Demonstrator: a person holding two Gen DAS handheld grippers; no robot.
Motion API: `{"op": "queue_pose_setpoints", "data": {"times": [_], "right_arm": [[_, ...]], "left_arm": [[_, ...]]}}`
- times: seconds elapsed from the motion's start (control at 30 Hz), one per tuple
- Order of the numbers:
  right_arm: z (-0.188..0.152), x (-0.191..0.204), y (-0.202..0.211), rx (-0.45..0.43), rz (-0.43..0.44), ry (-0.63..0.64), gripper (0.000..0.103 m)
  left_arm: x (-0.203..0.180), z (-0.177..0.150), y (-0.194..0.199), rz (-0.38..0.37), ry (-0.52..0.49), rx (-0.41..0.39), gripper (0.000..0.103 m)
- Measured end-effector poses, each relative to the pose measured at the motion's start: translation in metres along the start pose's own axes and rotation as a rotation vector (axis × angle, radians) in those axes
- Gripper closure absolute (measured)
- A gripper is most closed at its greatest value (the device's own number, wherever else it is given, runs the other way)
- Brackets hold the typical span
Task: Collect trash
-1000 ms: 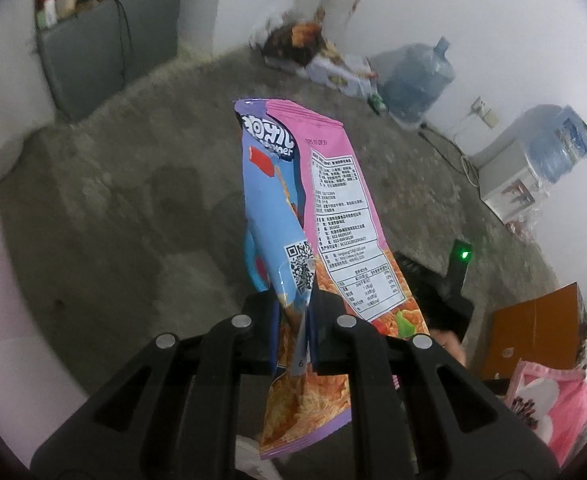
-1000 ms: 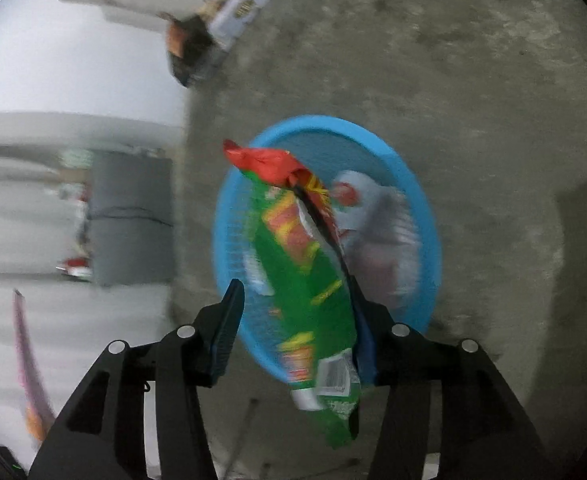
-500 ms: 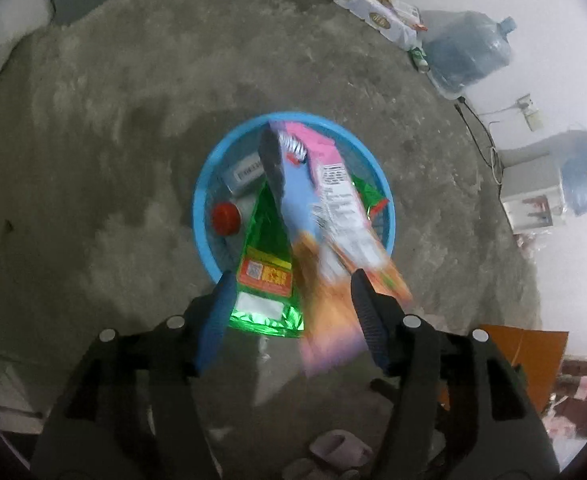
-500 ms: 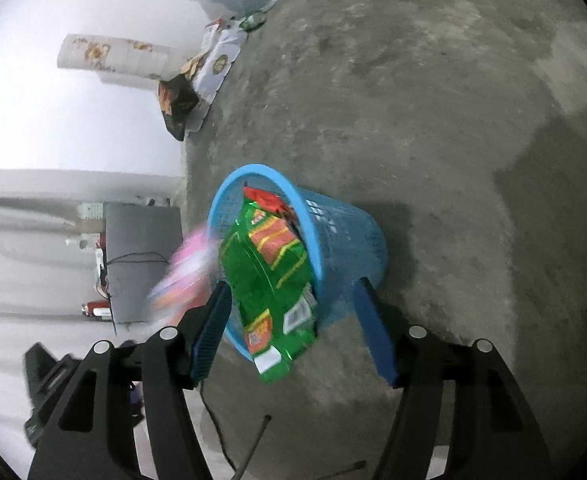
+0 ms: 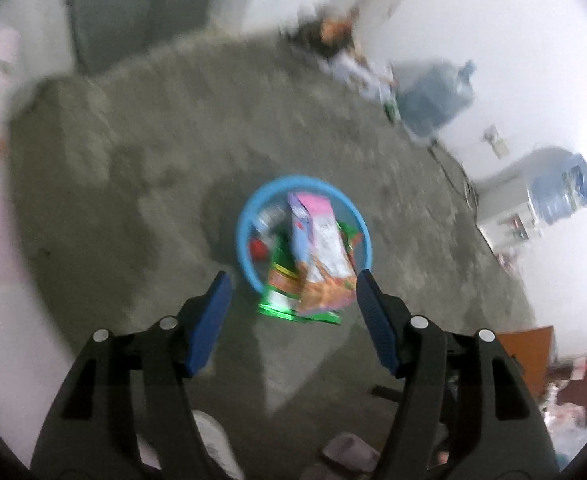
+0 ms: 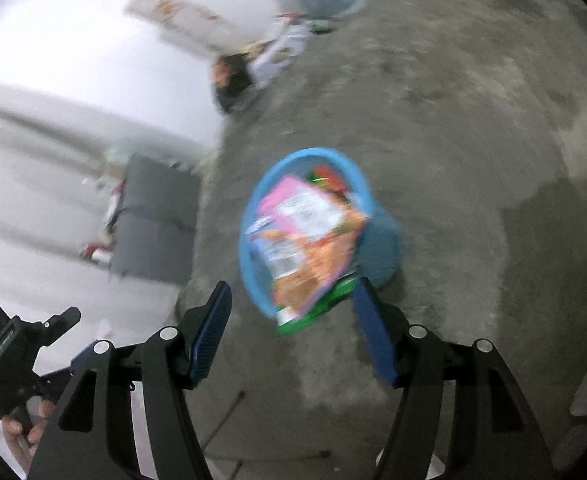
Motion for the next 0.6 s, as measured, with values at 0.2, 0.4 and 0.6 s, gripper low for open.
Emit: {"op": "queue_pose_setpoints", "data": {"times": [0.2, 0.4, 0.6], "right_arm": [[-0.009, 0.092, 0.040, 0.013, 0.208, 0.200, 0.029], [-0.051, 0.217, 0.080, -0.021, 0.194, 0.646, 0.020], [-0.114, 0.304, 0.117, -0.061, 0.204, 0.945, 0.009]], "left_arm": [[0.050, -0.029, 0.137, 0.042, -0.060, -0.239, 0.022], [0.109, -0.079, 0.239, 0.125, 0.023, -0.457, 0.012], [0.153, -0.131, 0.284, 0.243, 0.127, -0.540, 0.011]]}}
Point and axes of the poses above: each gripper's, at about its wrist camera, not at the fingertips, and y roughly against the way its jaws point, x to its left, z to its top, the point moved 4 cm from there along -y, roughly the way its jaws point, and after that the axes turned 15 degrees about y, right-handed, at the moved point
